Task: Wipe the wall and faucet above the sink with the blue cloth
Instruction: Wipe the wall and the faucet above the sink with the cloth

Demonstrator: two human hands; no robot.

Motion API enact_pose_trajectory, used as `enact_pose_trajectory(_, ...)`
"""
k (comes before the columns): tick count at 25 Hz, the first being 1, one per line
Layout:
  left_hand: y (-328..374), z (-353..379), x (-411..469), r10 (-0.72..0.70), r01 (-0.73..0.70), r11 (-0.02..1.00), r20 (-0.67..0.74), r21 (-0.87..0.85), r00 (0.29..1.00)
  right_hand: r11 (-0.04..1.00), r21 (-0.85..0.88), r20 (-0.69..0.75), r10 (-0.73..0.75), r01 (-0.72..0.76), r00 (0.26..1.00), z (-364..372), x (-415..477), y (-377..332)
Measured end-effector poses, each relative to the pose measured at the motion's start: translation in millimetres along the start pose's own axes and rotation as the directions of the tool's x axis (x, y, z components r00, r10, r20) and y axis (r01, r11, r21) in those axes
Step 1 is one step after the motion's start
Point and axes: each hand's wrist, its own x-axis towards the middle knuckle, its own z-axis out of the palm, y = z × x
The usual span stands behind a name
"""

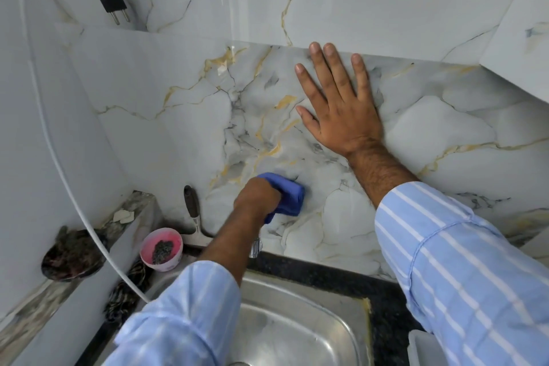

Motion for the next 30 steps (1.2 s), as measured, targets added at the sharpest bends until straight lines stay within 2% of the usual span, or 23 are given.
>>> enact_pose_trajectory(1,7.2,7.3,-9.3,-0.039,0.053,0.982,-0.079,0.179,0.996,1.0,0.004,-0.002,0.0,0.0,1.0,-0.7,0.1,0.0)
enact_pose_trajectory(3,17.8,21.5,-13.6,-0.06,0.08,0.936,-0.067,0.344,0.996,1.0,-0.005,-0.007,-0.003,0.003,1.0,-1.2,-0.3,0.5)
enact_pose_trajectory(5,24.0,31.0,-11.4,-0.046,0.082,0.929,-0.108,0.36,0.993,1.0,0.0,-0.004,-0.003,0.003,1.0,-0.6,-0.3,1.6)
enact_pose_trajectory(7,25.2,30.4,-20.7,-0.062,0.149,0.807,-0.169,0.572,0.984,1.0,0.012,-0.002,-0.004,0.004,1.0,-1.3,-0.3,1.2)
enact_pose_trajectory(8,26.9,29.8,-23.0,-0.072,0.167,0.776,-0.178,0.608,0.981,1.0,0.011,-0.005,-0.006,0.006,1.0,-1.2,0.1,1.0)
enact_pose_trajectory(10,28.0,24.5,-22.8,-0.068,0.121,0.806,-0.111,0.579,0.991,1.0,0.012,-0.011,-0.008,0.008,1.0,-1.6,1.0,1.3)
enact_pose_trajectory(12,25.3,9.9,-14.7,-0.027,0.065,0.881,-0.088,0.468,0.996,1.0,0.01,-0.017,-0.009,0.009,1.0,-2.4,1.4,1.0)
enact_pose_trajectory(13,22.9,0.6,-6.3,-0.057,0.082,0.939,-0.086,0.335,0.995,1.0,0.006,-0.015,-0.007,0.008,1.0,-2.9,1.3,0.8)
enact_pose_trajectory(14,15.4,-6.4,0.7,-0.074,0.069,0.978,0.017,0.199,0.997,1.0,0.001,-0.013,-0.006,0.006,1.0,-3.2,1.4,0.5)
enact_pose_trajectory(15,7.2,-14.7,4.6,-0.059,0.06,0.998,0.193,-0.002,0.98,1.0,0.0,-0.011,-0.006,0.006,1.0,-3.4,1.4,0.5)
enact_pose_trajectory(16,-3.5,-19.7,8.9,-0.002,0.096,0.961,0.341,-0.259,0.94,1.0,0.002,-0.008,-0.006,0.006,1.0,-3.3,1.2,0.6)
enact_pose_trajectory(17,-13.0,-22.5,6.9,0.052,0.196,0.83,0.422,-0.522,0.905,1.0,0.002,-0.009,-0.008,0.008,1.0,-3.0,0.6,0.8)
enact_pose_trajectory(18,-22.1,-21.7,5.8,0.084,0.266,0.729,0.469,-0.63,0.879,1.0,-0.003,-0.013,-0.013,0.013,1.0,-2.8,0.1,0.7)
enact_pose_trajectory(19,-28.1,-20.7,6.3,0.111,0.265,0.719,0.483,-0.643,0.869,1.0,-0.009,-0.017,-0.016,0.015,1.0,-2.6,-0.5,0.6)
enact_pose_trajectory(21,-29.5,-16.4,2.1,0.112,0.148,0.819,0.408,-0.554,0.906,1.0,-0.007,-0.015,-0.008,0.008,1.0,-3.4,-0.2,0.4)
enact_pose_trajectory(23,-31.4,-10.4,-4.5,0.174,-0.078,0.914,0.212,-0.398,0.962,1.0,0.001,-0.013,-0.009,0.009,1.0,-4.7,1.1,0.1)
enact_pose_trajectory(25,-36.3,-3.7,-13.8,0.243,-0.236,0.961,0.032,-0.143,0.969,1.0,-0.008,-0.016,-0.012,0.012,1.0,-5.3,1.9,0.1)
enact_pose_trajectory(27,-44.9,2.6,-26.8,0.26,-0.245,0.961,-0.125,0.125,0.957,1.0,-0.006,-0.013,-0.009,0.009,1.0,-5.0,1.2,0.2)
enact_pose_trajectory(28,-49.8,6.8,-32.8,0.276,-0.24,0.95,-0.181,0.198,0.944,1.0,-0.004,-0.012,-0.007,0.007,1.0,-5.2,1.2,-0.1)
enact_pose_trajectory(30,-64.2,15.4,-43.2,0.332,-0.281,0.936,-0.267,0.213,0.905,1.0,0.003,-0.011,-0.003,0.003,1.0,-5.6,1.5,-0.2)
